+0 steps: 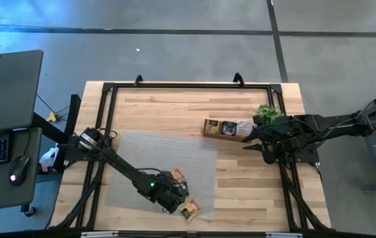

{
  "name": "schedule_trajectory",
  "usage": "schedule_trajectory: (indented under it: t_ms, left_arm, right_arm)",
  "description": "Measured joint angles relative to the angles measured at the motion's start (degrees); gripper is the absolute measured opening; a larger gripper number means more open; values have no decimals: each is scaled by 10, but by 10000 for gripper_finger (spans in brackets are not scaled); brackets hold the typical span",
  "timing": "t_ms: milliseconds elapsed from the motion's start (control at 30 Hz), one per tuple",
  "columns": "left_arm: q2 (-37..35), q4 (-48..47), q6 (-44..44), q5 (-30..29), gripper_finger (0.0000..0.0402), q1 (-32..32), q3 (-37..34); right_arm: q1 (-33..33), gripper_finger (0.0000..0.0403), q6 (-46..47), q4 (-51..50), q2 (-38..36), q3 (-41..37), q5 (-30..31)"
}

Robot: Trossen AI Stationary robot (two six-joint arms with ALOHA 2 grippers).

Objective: Pick & Place Tea
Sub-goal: Put the dark purple tea bag in the middle section of the wooden organizer

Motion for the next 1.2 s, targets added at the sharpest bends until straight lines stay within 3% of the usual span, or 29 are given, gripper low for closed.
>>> schedule_trajectory:
  t_ms: [333, 667, 867, 1000, 1100, 1200]
  left_arm:
    - [11, 27, 70, -6, 148, 26, -1]
    - [18, 18, 113, -6, 8, 45, -2]
    - [19, 25, 150, -25, 11, 48, 17]
    - [25, 2, 204, -30, 4, 50, 59]
    - [23, 11, 226, -47, 4, 50, 75]
    - [23, 5, 230, -57, 1, 50, 76]
  right_arm:
    - [0, 128, 6, 0, 1, 0, 3]
    - [0, 128, 15, 1, 38, 0, 26]
    - [0, 128, -3, 12, 86, 0, -34]
    - [2, 128, 55, 58, 136, 0, -77]
    - [18, 128, 111, 92, 190, 0, -61]
    - [51, 128, 109, 131, 254, 0, -48]
